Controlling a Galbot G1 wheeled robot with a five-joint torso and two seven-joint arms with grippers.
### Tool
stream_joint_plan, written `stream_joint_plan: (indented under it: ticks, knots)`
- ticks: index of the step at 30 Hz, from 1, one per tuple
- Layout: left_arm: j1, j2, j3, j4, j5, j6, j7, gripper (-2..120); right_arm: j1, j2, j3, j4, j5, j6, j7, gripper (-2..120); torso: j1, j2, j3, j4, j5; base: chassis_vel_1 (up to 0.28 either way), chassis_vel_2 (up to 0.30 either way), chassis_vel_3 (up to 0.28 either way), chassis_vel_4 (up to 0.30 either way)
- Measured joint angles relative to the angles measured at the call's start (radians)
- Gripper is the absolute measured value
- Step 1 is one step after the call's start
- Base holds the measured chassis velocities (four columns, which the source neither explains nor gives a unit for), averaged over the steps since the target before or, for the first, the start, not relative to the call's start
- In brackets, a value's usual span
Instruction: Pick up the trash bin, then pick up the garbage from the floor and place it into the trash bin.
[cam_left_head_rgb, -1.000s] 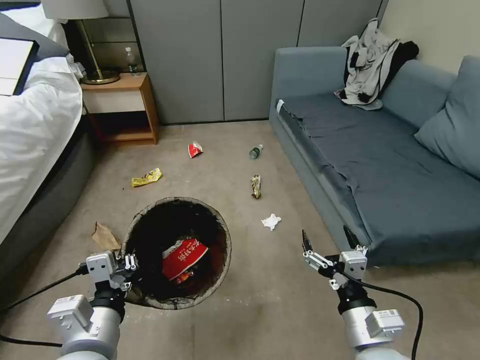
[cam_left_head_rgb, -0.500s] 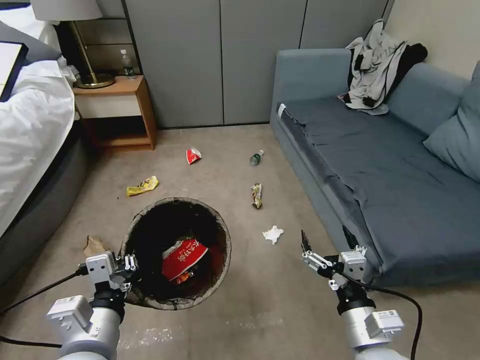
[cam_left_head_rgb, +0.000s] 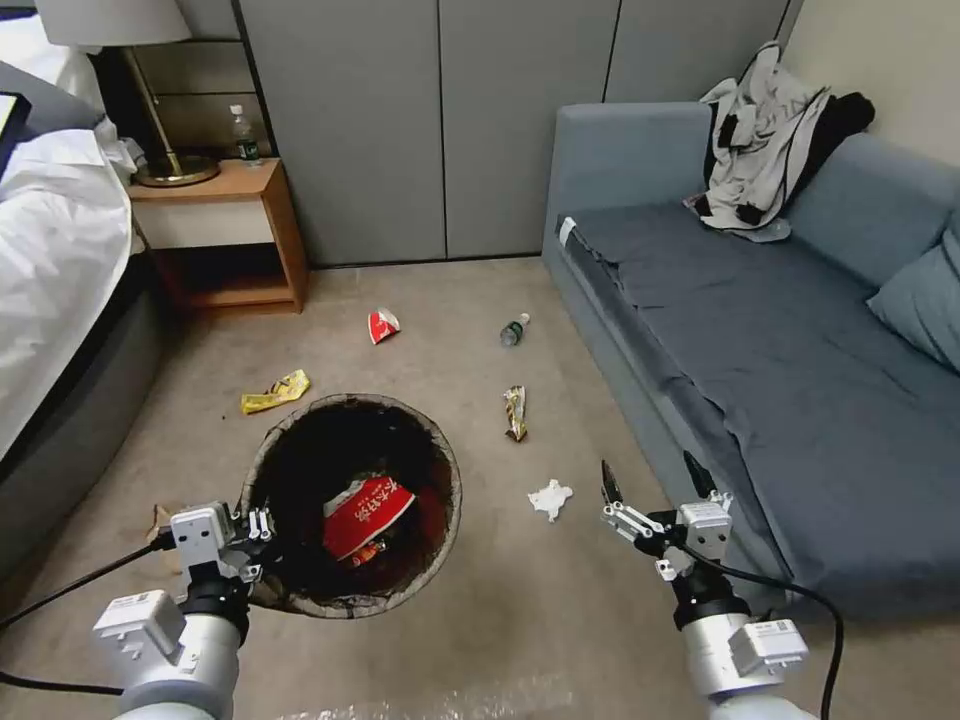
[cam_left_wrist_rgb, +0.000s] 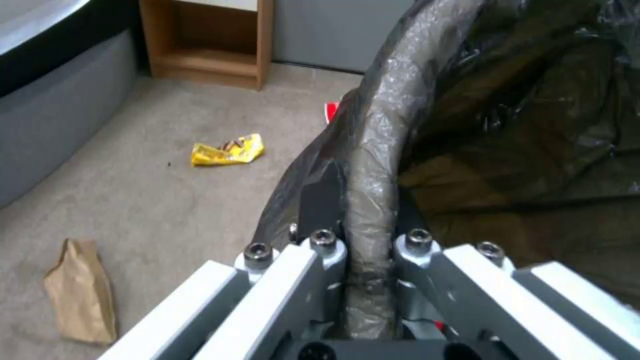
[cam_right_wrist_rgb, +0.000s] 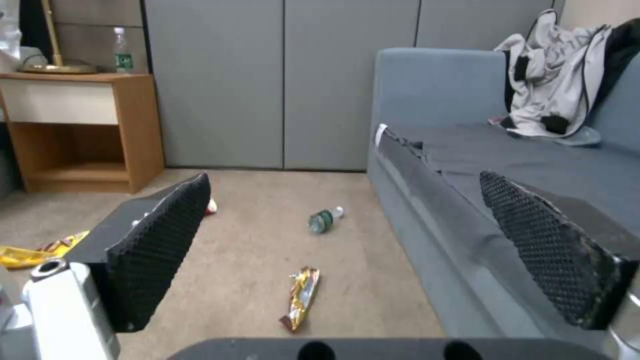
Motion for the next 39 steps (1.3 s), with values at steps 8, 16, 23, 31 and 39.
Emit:
stream_joint_plan:
  ticks: [8,16,23,31,39]
  knots:
    - [-0.002,0.000,0.000,0.000,-0.001,0.000,0.000,3,0.000,-0.001,0.000,0.000,-0.001,0.000,0.000,100,0.000,0.000,0.000,-0.0001,0.0000,-0.108,0.113,0.101,-0.123]
    - [-0.003,-0.001,-0.002,0.000,-0.001,0.000,0.000,3,0.000,-0.006,0.001,0.003,0.000,-0.009,0.002,100,0.000,0.000,0.000,0.0000,0.0001,-0.065,0.059,0.063,-0.064]
    - [0.000,0.000,-0.005,0.000,-0.003,0.000,0.000,3,0.008,-0.040,0.003,0.006,0.012,-0.029,0.011,100,0.000,0.000,0.000,-0.0001,0.0001,0.000,0.000,0.000,0.000]
    - [0.003,-0.001,-0.006,0.000,-0.003,0.000,-0.002,3,0.051,-0.118,-0.002,0.002,0.064,-0.103,0.041,100,0.000,0.000,0.000,0.0000,0.0001,0.000,0.000,0.000,0.000]
    - [0.006,0.001,-0.012,0.000,-0.004,0.003,-0.003,3,0.107,-0.213,-0.030,-0.026,0.160,-0.219,0.080,100,0.000,0.000,0.000,-0.0001,0.0002,0.000,0.000,0.000,0.000]
